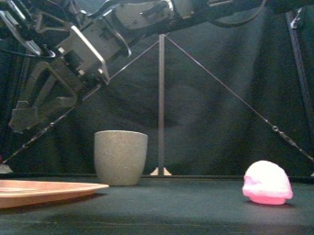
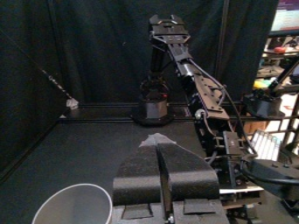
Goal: Pick the red chile then place it on the pink plate
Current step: Drop red chile on the pink plate and return to neutral
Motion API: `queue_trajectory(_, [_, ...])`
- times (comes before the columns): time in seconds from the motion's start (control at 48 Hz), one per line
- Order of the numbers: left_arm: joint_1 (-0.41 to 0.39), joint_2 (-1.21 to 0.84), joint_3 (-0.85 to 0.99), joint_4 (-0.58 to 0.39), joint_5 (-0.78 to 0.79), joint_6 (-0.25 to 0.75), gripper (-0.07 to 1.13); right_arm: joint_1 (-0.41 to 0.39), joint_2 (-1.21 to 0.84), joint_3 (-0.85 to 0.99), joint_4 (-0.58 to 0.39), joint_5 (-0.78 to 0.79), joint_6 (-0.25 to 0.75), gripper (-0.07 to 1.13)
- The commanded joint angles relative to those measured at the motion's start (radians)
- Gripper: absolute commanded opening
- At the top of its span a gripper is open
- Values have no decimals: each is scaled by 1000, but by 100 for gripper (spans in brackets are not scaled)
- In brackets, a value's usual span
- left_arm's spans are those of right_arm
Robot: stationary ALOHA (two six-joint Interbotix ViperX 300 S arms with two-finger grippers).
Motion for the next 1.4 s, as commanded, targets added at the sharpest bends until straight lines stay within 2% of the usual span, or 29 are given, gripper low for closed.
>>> queue_trajectory(0.021, [2,2,-12,3,-5,2,-2,-6,-117,15,-3,2,3,79])
queue_trajectory(0.188, [2,2,-12,3,-5,2,-2,-17,-264,140,-3,-54,8,79])
queue_trajectory(0.396, [3,0,-11,3,-5,2,-2,-26,-488,344,2,-198,23,79])
queue_trajectory(0.625, [5,-2,-9,2,-5,2,-2,-80,-741,572,15,-373,26,79])
queue_trajectory(0.833, [8,-2,-8,2,-5,2,-2,-166,-988,801,98,-500,26,79])
queue_trajectory(1.104, [11,-5,-5,2,-5,2,-2,-288,-1374,1101,209,-535,26,79])
queue_trajectory(1.292, [17,-5,-2,2,-5,2,-2,-324,-1620,1264,301,-534,29,79])
queue_trajectory(1.396, [18,-5,0,3,-5,2,-2,-327,-1683,1308,324,-532,29,79])
